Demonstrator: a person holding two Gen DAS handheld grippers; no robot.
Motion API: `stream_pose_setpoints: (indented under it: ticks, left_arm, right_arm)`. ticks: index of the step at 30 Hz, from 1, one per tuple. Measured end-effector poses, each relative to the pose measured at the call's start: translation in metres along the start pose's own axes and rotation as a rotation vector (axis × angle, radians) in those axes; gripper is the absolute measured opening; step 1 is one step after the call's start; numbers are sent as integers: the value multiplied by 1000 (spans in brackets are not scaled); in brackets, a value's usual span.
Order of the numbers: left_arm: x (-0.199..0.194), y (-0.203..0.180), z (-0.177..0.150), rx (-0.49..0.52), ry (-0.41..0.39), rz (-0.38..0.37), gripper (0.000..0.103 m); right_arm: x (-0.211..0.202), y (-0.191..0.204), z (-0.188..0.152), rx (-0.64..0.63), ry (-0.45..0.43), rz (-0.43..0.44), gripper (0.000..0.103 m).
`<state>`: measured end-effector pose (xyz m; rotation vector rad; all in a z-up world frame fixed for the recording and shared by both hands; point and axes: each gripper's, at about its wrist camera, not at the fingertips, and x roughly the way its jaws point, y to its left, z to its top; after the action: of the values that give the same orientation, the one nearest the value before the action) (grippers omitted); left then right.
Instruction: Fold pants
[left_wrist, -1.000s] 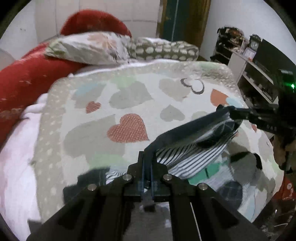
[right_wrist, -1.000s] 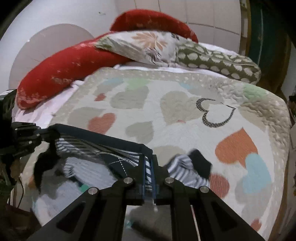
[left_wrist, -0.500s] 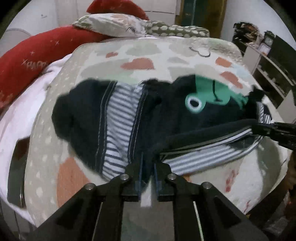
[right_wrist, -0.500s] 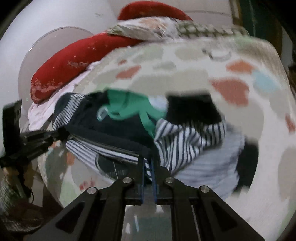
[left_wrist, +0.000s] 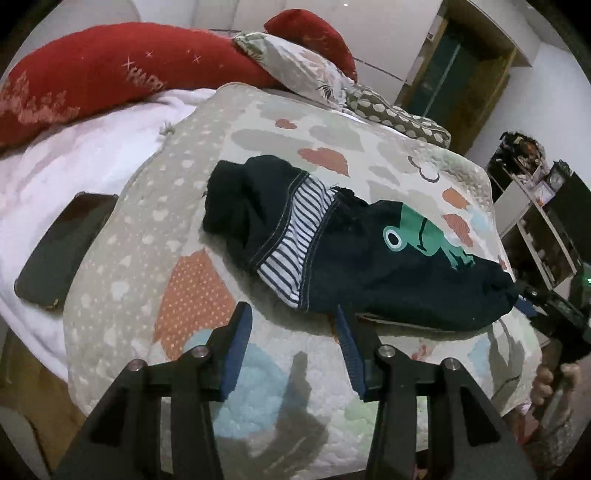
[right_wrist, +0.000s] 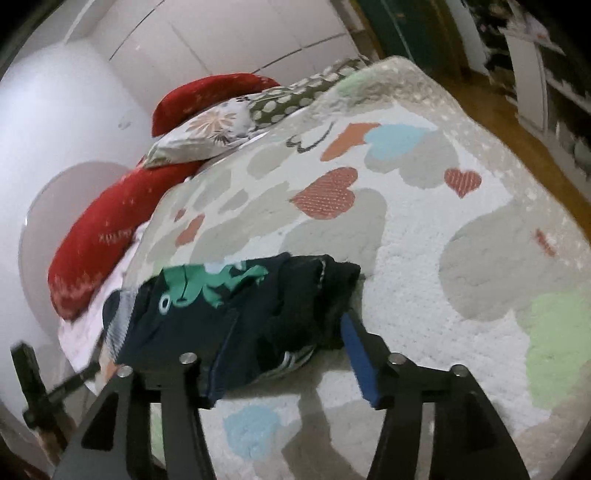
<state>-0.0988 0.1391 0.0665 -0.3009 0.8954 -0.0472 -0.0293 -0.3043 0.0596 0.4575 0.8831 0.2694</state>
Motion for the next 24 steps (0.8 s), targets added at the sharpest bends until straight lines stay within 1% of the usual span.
stream_pose_setpoints:
  ticks: [1,6,7,8,9,10,11,14,18,20,21,22,24]
  left_arm:
    - [1,0,0,-6,3,-4,45]
    - [6,2,-3,-42,12,-37,45]
    - [5,2,-3,-44,11,-35,45]
    - [5,2,-3,-43,8,-27,45]
    - [4,2,-2,-43,2,-19,45]
    - [3,2,-2,-44,-3,-12,45]
    - [2,1,-1,-45,-10,-4,45]
    - [3,-1,3,-51,-22,8,45]
    - [8,-13,13,-40,-13,-3,45]
    - [13,-25,24,-14,-15,-3,45]
    - [16,-30,28,-4,-16,-2,45]
    - [20,-36,35,11,-20,-2,45]
    - [35,-45,48,41,-13,16,46]
  right_arm:
    - [8,-3,2,20,8,5,69]
    - [57,-11,8,81,72,16,69]
    - [65,-10,8,80,81,24,57]
    - [69,-8,10,70,82,28,40]
    - [72,-7,13,62,89,21,18]
    - [73,-7,17,69,101,53,18]
    - [70,-8,21,81,92,74,18]
    - [52,-8,38,54,29,42,17]
    - [42,-25,51,68,2,0,17]
    - [44,-37,54,87,6,-28,17]
    - [47,-42,53,92,14,-35,19]
    - [50,-46,52,99,25,-38,23]
    - [55,-50,47,105,43,-47,24]
